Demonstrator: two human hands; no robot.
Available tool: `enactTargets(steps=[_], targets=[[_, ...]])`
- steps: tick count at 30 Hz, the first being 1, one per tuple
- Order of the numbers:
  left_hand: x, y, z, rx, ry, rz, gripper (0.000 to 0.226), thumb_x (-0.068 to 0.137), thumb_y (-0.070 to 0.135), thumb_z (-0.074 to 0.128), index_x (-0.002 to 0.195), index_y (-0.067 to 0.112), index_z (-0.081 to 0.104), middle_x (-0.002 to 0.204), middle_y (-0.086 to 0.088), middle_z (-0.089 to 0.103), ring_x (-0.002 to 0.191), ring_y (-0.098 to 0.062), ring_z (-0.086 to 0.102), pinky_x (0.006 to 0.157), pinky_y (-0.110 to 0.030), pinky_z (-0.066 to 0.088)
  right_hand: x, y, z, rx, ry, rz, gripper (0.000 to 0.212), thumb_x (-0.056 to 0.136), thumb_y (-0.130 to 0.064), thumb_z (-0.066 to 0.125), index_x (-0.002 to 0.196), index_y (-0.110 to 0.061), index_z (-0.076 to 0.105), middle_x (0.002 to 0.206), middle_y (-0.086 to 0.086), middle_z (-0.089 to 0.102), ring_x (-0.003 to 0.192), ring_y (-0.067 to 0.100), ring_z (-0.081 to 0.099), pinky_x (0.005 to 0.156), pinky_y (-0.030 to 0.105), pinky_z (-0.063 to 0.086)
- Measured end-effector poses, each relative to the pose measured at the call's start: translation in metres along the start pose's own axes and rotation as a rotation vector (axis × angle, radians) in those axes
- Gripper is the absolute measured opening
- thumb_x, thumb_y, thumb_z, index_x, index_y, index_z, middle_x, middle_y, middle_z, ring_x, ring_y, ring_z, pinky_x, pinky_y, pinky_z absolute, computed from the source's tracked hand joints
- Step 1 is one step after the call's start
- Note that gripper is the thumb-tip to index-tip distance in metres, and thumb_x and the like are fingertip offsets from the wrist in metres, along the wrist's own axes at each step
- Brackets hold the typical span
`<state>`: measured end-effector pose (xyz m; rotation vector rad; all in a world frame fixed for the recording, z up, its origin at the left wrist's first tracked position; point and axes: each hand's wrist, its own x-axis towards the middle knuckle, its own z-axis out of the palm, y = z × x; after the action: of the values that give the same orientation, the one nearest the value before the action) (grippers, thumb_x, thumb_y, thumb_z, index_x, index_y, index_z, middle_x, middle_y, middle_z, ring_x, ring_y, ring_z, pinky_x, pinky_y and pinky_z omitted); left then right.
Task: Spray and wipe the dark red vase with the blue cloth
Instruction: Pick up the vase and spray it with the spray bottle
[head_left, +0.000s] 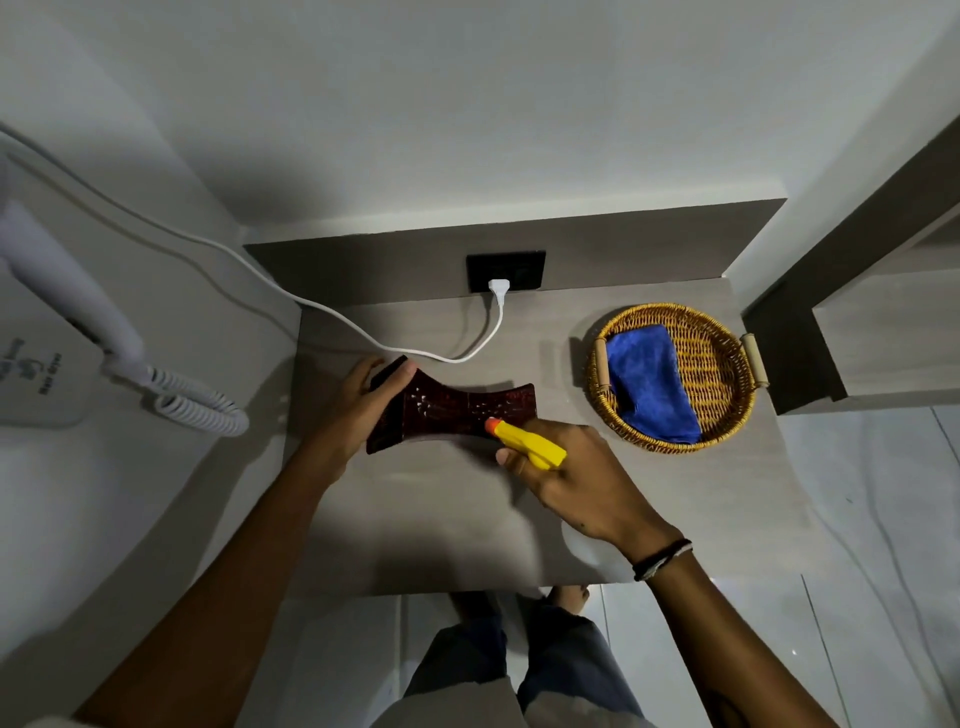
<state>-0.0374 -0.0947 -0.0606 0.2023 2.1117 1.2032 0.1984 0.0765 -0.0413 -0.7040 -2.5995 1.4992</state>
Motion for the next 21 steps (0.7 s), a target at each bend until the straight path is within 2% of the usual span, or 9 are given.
enactTargets(steps=[2, 3, 5, 8, 11, 15, 18, 20, 21], targets=[[-0.002, 0.0, 0.0, 0.003, -0.076, 0.064, 0.045, 0.07, 0.075, 0.078, 0.111, 0.059, 0.071, 0.109, 0.021, 0.079, 0.108, -0.01, 0.075, 0.082, -0.029, 0.06, 0.0, -0.005, 0.007, 0.007, -0.014, -0.006, 0.037, 0.101, -0.046, 0.07, 0.079, -0.017, 0.062, 0.067, 0.002, 0.062, 0.065, 0.024, 0.06, 0.064, 0.048, 0.048], [-0.003, -0.001, -0.001, 0.019, -0.109, 0.095, 0.044, 0.07, 0.07, 0.081, 0.112, 0.063, 0.07, 0.113, 0.023, 0.078, 0.11, -0.007, 0.075, 0.088, -0.031, 0.06, 0.001, -0.007, 0.01, 0.017, -0.011, -0.006, 0.037, 0.101, -0.046, 0.07, 0.079, -0.017, 0.061, 0.067, 0.003, 0.062, 0.065, 0.024, 0.06, 0.064, 0.047, 0.048], [-0.004, -0.005, -0.006, 0.057, -0.165, 0.147, 0.065, 0.064, 0.064, 0.091, 0.123, 0.064, 0.065, 0.127, 0.017, 0.074, 0.116, -0.003, 0.07, 0.099, -0.031, 0.059, 0.003, -0.008, 0.013, 0.04, 0.008, -0.002, 0.038, 0.101, -0.045, 0.071, 0.078, -0.016, 0.061, 0.066, 0.002, 0.061, 0.065, 0.024, 0.06, 0.063, 0.046, 0.047], [-0.005, -0.014, -0.019, 0.171, -0.264, 0.217, 0.111, 0.044, 0.063, 0.102, 0.141, 0.064, 0.049, 0.152, 0.01, 0.054, 0.134, 0.001, 0.056, 0.105, -0.021, 0.051, 0.007, -0.009, 0.014, 0.043, 0.037, 0.005, 0.038, 0.101, -0.045, 0.071, 0.078, -0.016, 0.063, 0.063, 0.002, 0.06, 0.063, 0.023, 0.058, 0.062, 0.043, 0.046], [-0.004, -0.021, -0.025, 0.293, -0.298, 0.256, 0.136, 0.049, 0.044, 0.104, 0.163, 0.044, 0.032, 0.167, 0.004, 0.037, 0.151, -0.014, 0.04, 0.119, -0.039, 0.043, 0.01, -0.007, 0.012, 0.033, 0.02, 0.009, 0.04, 0.101, -0.045, 0.071, 0.076, -0.016, 0.061, 0.063, 0.002, 0.059, 0.062, 0.023, 0.057, 0.06, 0.041, 0.043], [-0.001, -0.024, -0.026, 0.262, -0.243, 0.326, 0.122, 0.053, 0.026, 0.098, 0.159, 0.041, 0.039, 0.159, 0.004, 0.047, 0.145, -0.015, 0.047, 0.111, -0.033, 0.047, 0.009, -0.002, 0.006, -0.016, 0.017, 0.014, 0.034, 0.102, -0.046, 0.068, 0.083, -0.018, 0.068, 0.066, 0.002, 0.062, 0.064, 0.021, 0.059, 0.06, 0.041, 0.045], [0.002, -0.024, -0.028, 0.343, -0.215, 0.362, 0.118, 0.055, 0.023, 0.099, 0.159, 0.022, 0.043, 0.153, 0.001, 0.052, 0.14, -0.018, 0.049, 0.113, -0.035, 0.045, 0.008, 0.004, 0.001, 0.002, 0.059, 0.059, 0.031, 0.102, -0.046, 0.069, 0.088, -0.019, 0.072, 0.067, 0.002, 0.065, 0.063, 0.021, 0.06, 0.061, 0.041, 0.046], [0.002, -0.02, -0.027, 0.359, -0.216, 0.367, 0.112, 0.052, 0.036, 0.098, 0.152, 0.024, 0.049, 0.147, 0.003, 0.057, 0.133, -0.008, 0.053, 0.106, -0.022, 0.045, 0.007, 0.008, -0.002, 0.006, 0.072, 0.084, 0.029, 0.102, -0.045, 0.07, 0.086, -0.02, 0.07, 0.064, 0.0, 0.061, 0.061, 0.019, 0.058, 0.059, 0.035, 0.042], [0.001, -0.017, -0.026, 0.347, -0.215, 0.352, 0.105, 0.05, 0.044, 0.096, 0.145, 0.031, 0.053, 0.14, 0.008, 0.061, 0.125, 0.004, 0.056, 0.099, -0.011, 0.044, 0.006, 0.009, -0.004, -0.005, 0.064, 0.088, 0.03, 0.102, -0.045, 0.07, 0.085, -0.02, 0.069, 0.064, -0.001, 0.06, 0.061, 0.019, 0.057, 0.058, 0.034, 0.041]])
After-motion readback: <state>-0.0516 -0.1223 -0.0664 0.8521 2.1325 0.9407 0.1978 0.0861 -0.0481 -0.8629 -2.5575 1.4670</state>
